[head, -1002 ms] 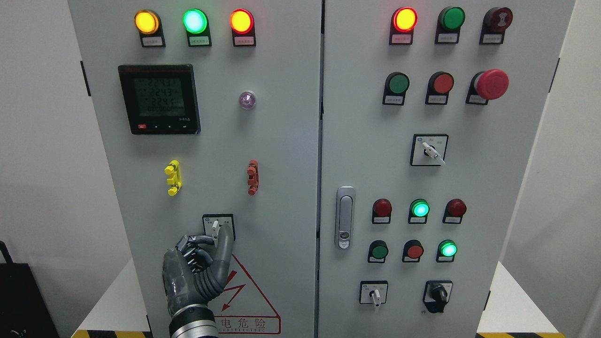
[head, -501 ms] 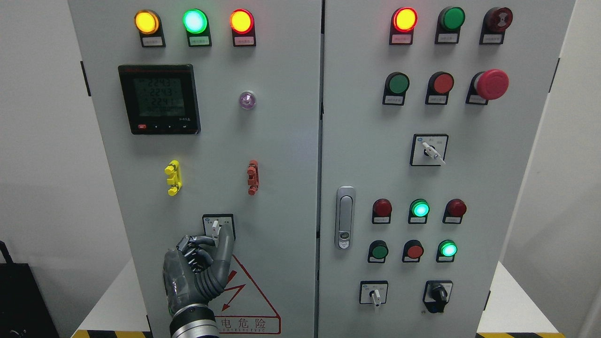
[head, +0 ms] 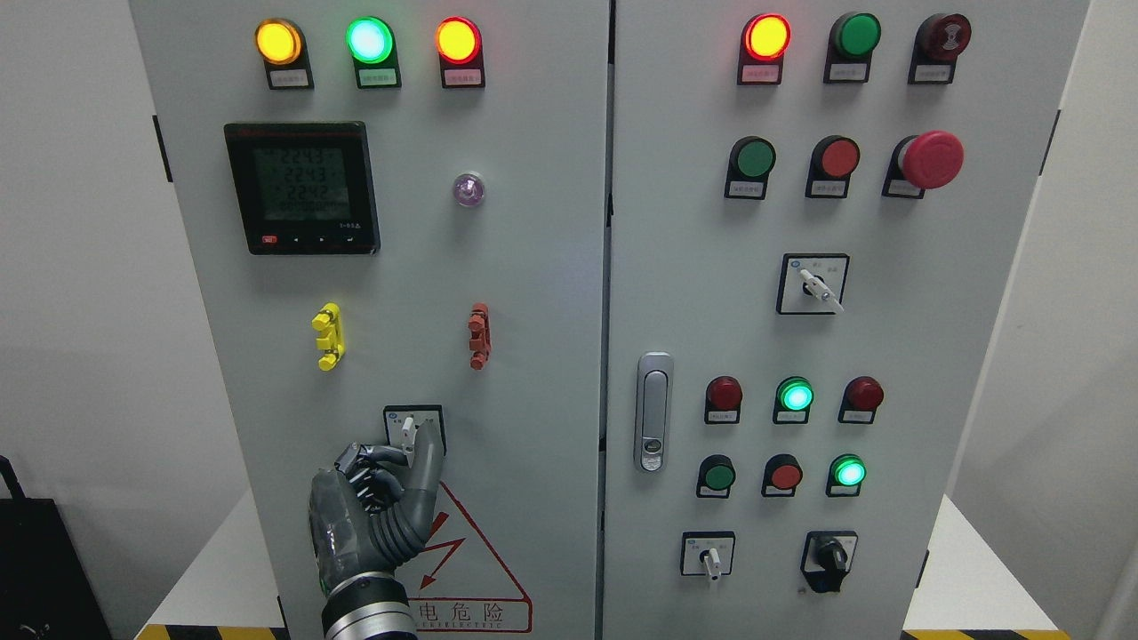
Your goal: Turn on light switch 1
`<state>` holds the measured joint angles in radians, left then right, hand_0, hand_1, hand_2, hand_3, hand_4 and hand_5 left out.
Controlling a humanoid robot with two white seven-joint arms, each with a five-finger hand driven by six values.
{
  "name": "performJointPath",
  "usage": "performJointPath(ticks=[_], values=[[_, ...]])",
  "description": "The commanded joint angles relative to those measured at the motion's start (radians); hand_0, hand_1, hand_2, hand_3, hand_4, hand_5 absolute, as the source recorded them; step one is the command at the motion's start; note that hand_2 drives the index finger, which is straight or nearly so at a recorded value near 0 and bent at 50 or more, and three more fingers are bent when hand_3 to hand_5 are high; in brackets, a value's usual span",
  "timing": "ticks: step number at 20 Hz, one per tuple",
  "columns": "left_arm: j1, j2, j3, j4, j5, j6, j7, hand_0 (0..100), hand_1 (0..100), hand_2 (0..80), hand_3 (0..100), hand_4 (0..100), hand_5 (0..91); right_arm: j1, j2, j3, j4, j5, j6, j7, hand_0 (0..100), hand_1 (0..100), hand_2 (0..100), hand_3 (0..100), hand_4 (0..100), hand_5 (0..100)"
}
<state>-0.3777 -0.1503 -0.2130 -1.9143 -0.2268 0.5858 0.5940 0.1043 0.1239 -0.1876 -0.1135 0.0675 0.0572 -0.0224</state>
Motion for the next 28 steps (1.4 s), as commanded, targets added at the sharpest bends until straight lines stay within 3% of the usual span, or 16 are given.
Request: performJointPath(ticks=[1,28], values=[[-0.001,0.0,0.0,0.003,0.0,0.0,-0.002,15,47,59.4,98,98,86.5,0.0,0.0,0.0,0.0,0.0,0.0,-0.001,0,0,0,0,0,0],[-0.006,0.001,-0.009,0.014,0.004,-0.001,-0.013,26,42,60.2,100,99,86.6,0.0,0.0,0.0,0.0,0.0,0.0,0.001,0,0,0,0,0,0]])
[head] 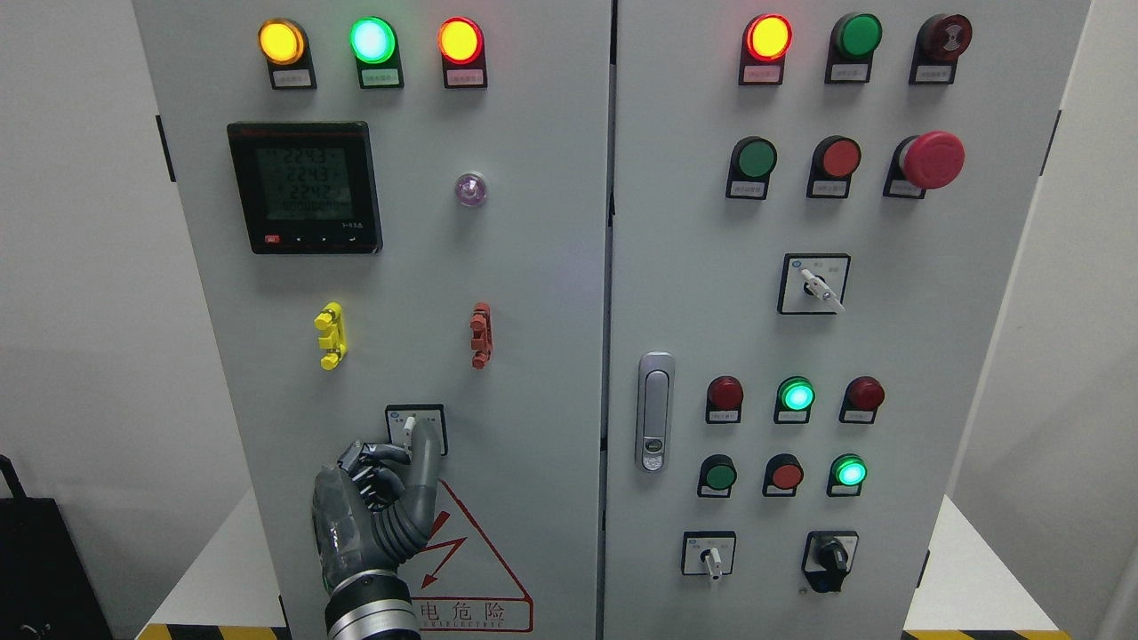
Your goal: Turn on light switch 1
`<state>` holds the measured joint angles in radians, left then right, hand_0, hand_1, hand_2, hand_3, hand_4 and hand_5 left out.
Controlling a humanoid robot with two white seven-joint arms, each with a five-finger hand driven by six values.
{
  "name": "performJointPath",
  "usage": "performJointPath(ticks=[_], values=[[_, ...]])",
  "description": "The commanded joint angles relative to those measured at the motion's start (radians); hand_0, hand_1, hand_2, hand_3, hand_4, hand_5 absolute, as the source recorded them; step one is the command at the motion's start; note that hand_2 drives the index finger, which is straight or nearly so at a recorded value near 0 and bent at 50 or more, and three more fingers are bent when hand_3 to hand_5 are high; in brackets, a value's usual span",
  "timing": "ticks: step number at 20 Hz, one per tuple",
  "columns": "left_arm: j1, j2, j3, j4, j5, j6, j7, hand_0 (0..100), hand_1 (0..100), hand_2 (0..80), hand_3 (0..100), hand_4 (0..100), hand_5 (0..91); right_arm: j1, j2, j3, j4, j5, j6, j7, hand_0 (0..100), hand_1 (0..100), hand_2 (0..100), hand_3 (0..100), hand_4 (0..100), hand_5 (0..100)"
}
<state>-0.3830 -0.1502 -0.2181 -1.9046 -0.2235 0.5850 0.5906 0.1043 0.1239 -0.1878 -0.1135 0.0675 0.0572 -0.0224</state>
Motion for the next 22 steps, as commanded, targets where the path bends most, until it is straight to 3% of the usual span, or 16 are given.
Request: performJointPath(ticks=[1,22], values=[[0.0,0.001,-0.006,0.004,0.001,-0.001,-0.009,26,41,60.2,100,99,86.6,0.0,0.0,0.001,0.0,0.0,0.0,-0.001,0,0,0,0,0,0],[0.0,0.0,-0.004,0.007,0.001,-0.002,-0.009,31,37,61.2,100,99,86.7,0.0,0.0,-0.001,0.0,0.0,0.0,-0.001,0,0,0,0,0,0]])
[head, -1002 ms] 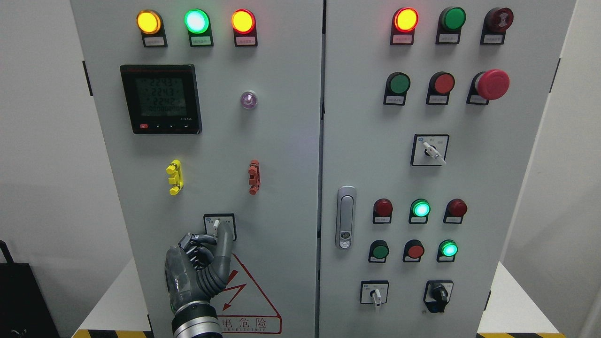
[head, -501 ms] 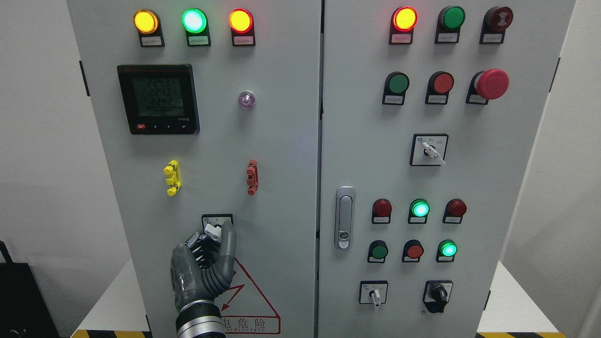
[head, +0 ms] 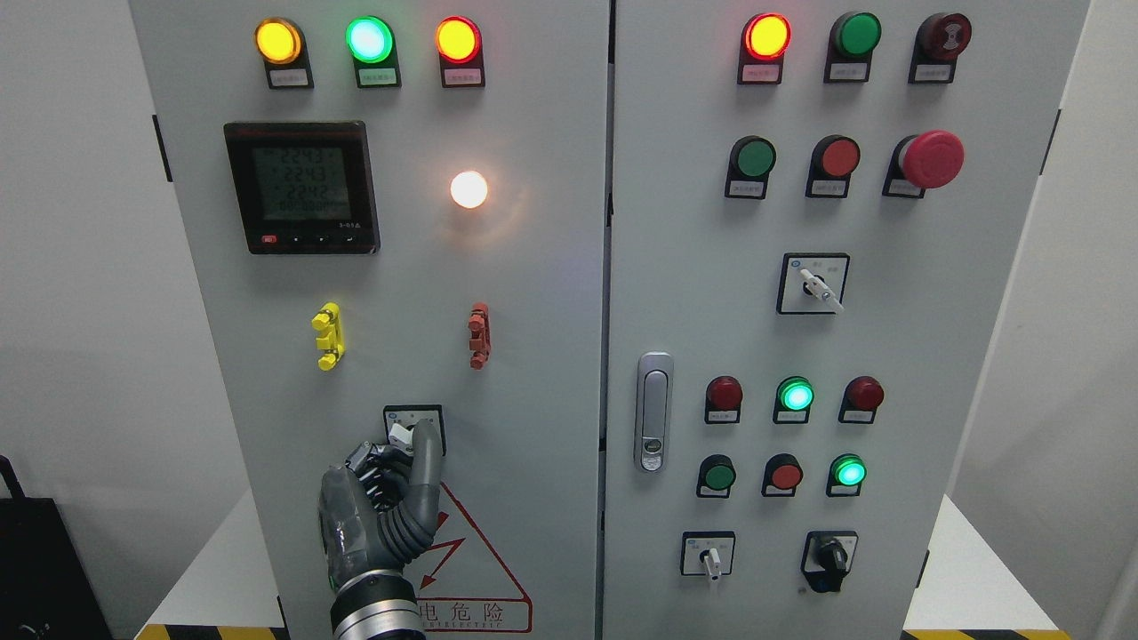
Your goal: Turn on light switch 1
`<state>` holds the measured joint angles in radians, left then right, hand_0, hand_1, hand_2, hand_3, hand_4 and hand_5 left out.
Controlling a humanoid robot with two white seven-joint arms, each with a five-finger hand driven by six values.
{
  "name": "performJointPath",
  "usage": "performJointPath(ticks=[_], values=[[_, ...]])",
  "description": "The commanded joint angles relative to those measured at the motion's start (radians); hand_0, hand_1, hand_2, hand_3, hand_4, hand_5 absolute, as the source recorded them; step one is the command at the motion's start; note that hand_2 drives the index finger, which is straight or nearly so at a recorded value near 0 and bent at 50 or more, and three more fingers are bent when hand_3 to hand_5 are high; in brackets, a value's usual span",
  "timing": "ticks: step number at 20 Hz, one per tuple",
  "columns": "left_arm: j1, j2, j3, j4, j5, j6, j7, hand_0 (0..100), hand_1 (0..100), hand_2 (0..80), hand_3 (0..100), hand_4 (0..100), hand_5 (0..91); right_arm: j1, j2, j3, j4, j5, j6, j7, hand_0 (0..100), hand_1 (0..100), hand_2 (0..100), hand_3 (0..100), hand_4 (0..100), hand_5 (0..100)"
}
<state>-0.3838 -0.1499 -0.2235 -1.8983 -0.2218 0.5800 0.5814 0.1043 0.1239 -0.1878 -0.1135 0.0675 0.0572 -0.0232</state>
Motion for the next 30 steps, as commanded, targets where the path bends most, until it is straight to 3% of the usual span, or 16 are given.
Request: performJointPath(ticks=[1,11,30], values=[[0.0,0.0,0.001,0.001,-0.001,0.003,0.0,32,37,61.4,100,99,86.7,0.0,0.0,0.001,0.0,0.0,0.0,0.0,0,0,0,0,0,0],[-0.01,0.0,0.003,0.002,0.012,-0.002,0.0,36,29,61.9,100,99,86.7,0.0,0.0,0.001,0.0,0.0,0.0,0.0,0,0,0,0,0,0],[-0.004,0.0,0.004,-0.001,0.012,-0.002,0.001,44,26,63.2,100,100,87.2,0.0,0.0,0.001,0.0,0.0,0.0,0.0,0,0,0,0,0,0]])
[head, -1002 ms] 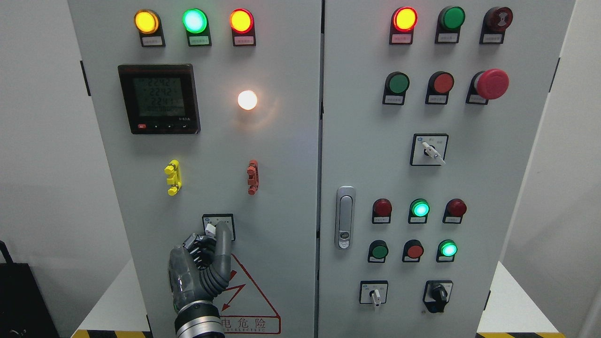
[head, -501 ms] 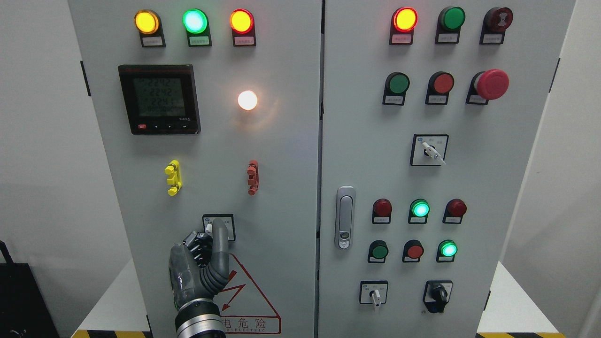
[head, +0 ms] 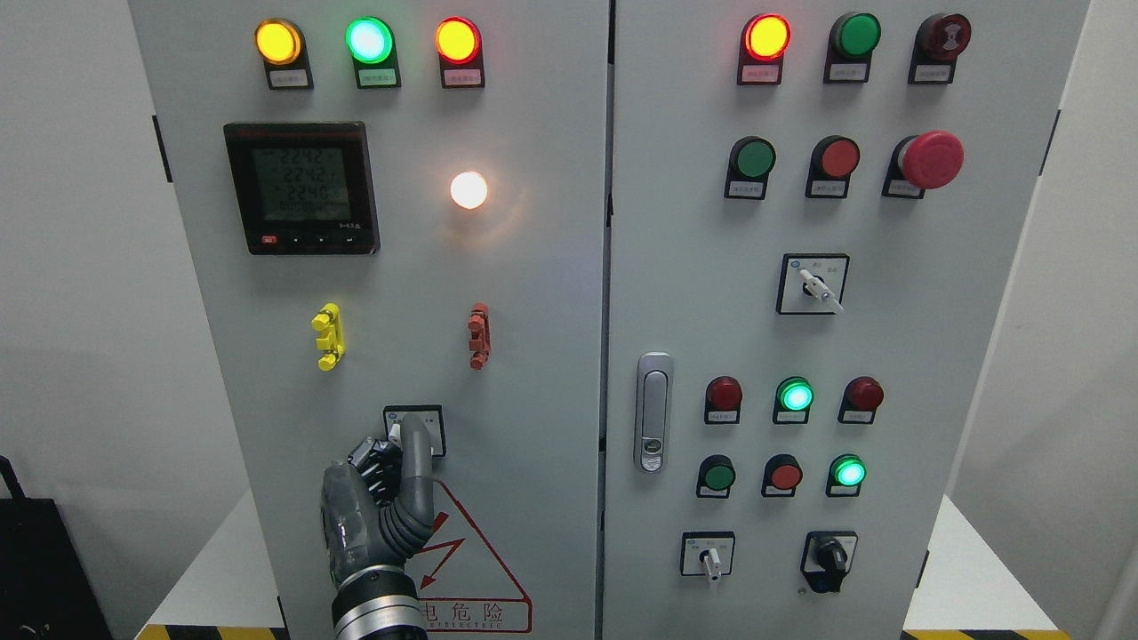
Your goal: Turn on light switch 1
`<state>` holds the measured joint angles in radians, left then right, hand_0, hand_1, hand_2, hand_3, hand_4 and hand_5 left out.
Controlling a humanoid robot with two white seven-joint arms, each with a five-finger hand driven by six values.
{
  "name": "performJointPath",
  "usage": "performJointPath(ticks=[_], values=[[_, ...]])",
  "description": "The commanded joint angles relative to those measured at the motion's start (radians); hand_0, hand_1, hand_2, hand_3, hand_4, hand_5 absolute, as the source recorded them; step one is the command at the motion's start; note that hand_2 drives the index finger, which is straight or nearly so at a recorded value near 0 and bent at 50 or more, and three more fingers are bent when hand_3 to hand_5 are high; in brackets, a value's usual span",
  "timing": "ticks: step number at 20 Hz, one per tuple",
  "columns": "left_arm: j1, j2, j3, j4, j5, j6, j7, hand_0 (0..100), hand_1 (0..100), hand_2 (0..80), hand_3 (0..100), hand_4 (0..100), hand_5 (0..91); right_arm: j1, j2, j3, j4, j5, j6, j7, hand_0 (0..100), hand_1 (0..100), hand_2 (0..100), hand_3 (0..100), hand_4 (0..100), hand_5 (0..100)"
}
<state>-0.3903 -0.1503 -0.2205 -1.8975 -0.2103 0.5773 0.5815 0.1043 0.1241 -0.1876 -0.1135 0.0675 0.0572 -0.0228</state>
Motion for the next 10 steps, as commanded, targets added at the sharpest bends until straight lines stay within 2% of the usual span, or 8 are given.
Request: performJointPath(ticks=[1,6,8,9,10], values=[[0.002,0.001,0.001,-0.002,0.0,0.0,0.001,45,26,63.4,100,100,87.2,0.0,0.0,0.0,0.0,0.0,0.0,0.0,0,0,0,0,0,0],[0.002,0.001,0.001,-0.003,0.0,0.0,0.001,47,25,63.8,100,100,87.3,0.0,0.0,-0.001,0.0,0.0,0.0,0.0,0,0,0,0,0,0],[0.002,0.001,0.001,-0.003,0.0,0.0,0.001,49,21,63.9,100,100,87.3,0.0,0.0,0.0,0.0,0.0,0.0,0.0,0,0,0,0,0,0],[0.002,0.001,0.001,-0.003,0.0,0.0,0.001,40,22,63.9,100,100,87.3,0.0,0.0,-0.001,0.0,0.0,0.0,0.0,0,0,0,0,0,0],[0.002,0.001,0.001,-0.003,0.0,0.0,0.001,24,26,63.9,100,100,87.3,0.0,-0.001,0.0,0.0,0.0,0.0,0.001,0,0,0,0,0,0]])
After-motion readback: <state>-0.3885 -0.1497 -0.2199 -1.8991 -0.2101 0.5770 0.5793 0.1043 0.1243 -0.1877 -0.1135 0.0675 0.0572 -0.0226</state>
